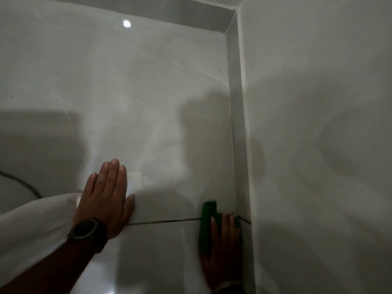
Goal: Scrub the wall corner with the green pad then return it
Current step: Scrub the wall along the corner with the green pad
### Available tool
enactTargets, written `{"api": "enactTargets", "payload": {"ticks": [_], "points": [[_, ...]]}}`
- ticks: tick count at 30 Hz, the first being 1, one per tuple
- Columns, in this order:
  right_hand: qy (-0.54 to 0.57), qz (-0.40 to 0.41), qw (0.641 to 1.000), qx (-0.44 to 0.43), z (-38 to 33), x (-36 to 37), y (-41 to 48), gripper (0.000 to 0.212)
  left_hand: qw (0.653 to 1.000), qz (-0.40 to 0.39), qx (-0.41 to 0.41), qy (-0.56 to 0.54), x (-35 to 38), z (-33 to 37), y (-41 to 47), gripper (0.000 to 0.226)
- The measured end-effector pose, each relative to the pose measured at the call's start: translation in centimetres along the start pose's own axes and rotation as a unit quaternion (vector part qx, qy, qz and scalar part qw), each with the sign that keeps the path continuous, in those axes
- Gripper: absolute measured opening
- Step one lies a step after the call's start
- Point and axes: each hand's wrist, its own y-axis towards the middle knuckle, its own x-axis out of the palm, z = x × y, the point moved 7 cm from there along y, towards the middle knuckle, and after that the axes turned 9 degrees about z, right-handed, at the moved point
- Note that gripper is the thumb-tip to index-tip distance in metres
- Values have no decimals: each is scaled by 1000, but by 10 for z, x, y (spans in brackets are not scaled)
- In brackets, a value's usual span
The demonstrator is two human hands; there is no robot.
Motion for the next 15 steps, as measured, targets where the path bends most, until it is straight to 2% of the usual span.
{"api": "enactTargets", "payload": {"ticks": [3,8,10,13,15], "points": [[-31,18,999,-15,7,5,-41,68,1000,-1,7,2,0,1,0,76],[-82,100,990,-55,16,10,-38,38,1000,4,11,1,2,0,-1,77],[-45,109,991,-56,13,9,-23,43,1000,8,13,1,2,0,-1,78],[61,62,996,-34,-1,2,31,65,1000,6,15,4,2,0,-2,78],[99,60,993,-10,-6,-6,85,64,1000,7,15,1,2,0,-2,79]]}}
